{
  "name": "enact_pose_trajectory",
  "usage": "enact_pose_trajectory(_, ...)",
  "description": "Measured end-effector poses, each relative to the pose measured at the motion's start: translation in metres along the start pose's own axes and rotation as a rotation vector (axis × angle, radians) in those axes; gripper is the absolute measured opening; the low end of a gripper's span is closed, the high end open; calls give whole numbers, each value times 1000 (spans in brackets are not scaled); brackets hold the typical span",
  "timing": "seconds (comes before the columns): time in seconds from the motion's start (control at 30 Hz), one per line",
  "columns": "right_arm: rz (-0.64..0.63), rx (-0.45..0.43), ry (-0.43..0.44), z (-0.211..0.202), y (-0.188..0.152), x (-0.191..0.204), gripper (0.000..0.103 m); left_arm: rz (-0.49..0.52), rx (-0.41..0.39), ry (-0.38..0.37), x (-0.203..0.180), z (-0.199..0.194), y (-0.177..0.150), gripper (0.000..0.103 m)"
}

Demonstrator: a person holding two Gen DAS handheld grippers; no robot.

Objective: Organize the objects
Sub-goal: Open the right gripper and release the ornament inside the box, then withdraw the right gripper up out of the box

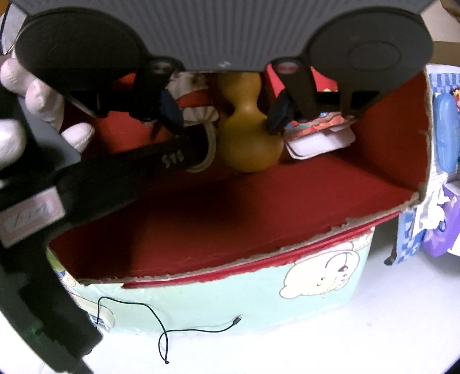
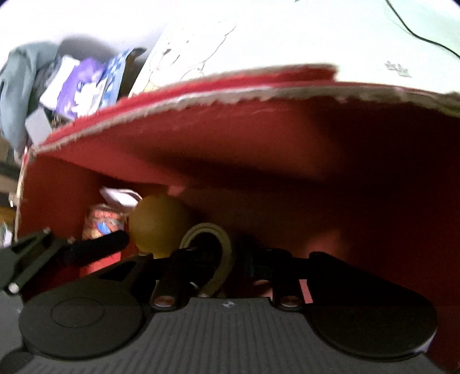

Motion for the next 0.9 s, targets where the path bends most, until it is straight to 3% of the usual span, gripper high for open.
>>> enact_pose_trajectory(0.27,18,-115,61,-45,-8,-1,35,0,-16,10,-1,-2,-2,68)
enact_pose_trajectory(0.43,-9,-204,8,-62,-25,3,38,-1,-26,22,-2,-4,-4,67)
enact_pose_trajectory(0.57,-55,-249,-85,-61,-35,6,38,1,-24,35,-1,-2,-2,64)
enact_pose_trajectory(0.9,-56,-264,-135,-58,-35,5,31,-12,-17,78,0,0,-2,62)
Point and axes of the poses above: each gripper's, at about its wrist camera, not at the fingertips, and z roughly the way its jaws point, x to its left, y to its top, the point moved 2 cm from there along z, roughly the way its jaws point, and after that the axes turned 1 degree about -z, right-handed, at the moved point
